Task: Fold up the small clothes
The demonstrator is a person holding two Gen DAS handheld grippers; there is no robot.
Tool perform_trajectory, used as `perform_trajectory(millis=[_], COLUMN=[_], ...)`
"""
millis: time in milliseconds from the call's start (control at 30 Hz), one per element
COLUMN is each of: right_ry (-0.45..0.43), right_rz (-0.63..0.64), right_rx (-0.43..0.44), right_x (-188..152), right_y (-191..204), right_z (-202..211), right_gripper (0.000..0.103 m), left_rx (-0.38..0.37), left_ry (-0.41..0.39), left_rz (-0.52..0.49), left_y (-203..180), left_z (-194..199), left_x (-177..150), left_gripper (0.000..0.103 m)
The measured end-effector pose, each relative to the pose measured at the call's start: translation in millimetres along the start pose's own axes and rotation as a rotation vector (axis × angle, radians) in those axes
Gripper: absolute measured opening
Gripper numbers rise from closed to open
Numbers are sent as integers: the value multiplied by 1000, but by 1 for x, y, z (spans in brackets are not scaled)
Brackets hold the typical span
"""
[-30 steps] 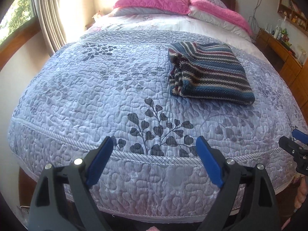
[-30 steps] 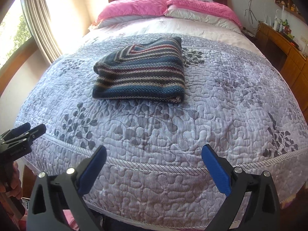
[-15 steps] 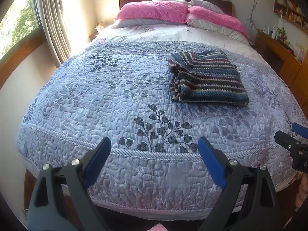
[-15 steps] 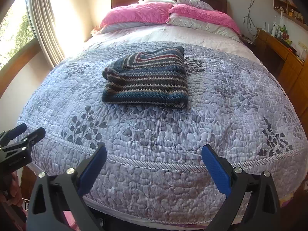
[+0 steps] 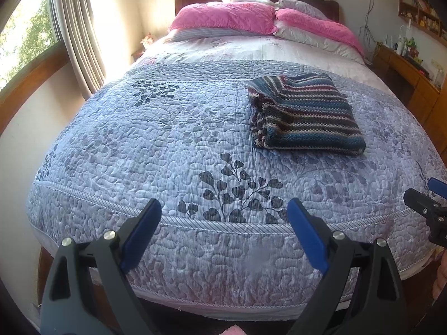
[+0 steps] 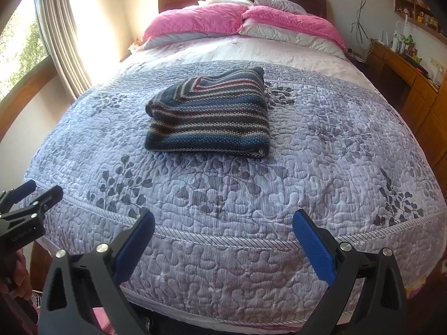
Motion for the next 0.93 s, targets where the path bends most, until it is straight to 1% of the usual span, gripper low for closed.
perform_trajectory(millis=[367, 600, 800, 933], right_ry=[1, -30, 5, 11], right_rz=[3, 27, 0, -6], right_rx=[-9, -32, -19, -25], right_x=[0, 1, 0, -1], right_y=[-1, -1, -5, -8], right_z=[-1, 1, -6, -8], right_gripper=[99, 99, 99, 99], left_rx=[11, 12, 17, 20], left_ry=[-2, 1, 1, 1], left_rz=[-5, -5, -4, -3], left_y=[0, -1, 1, 2], left_z=[0, -1, -3, -5], left_x=[1, 0, 0, -1], left_gripper=[91, 91, 91, 91])
Point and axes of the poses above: each gripper's, at about its wrist camera, not at the fingertips, and z roughly against the way its jaws point, y to its left, x to its top, the point moved 6 cm from there along -z, roughly the way its jaws point, and after that the axes turned 5 degrees about -x, right-handed, at the moved point
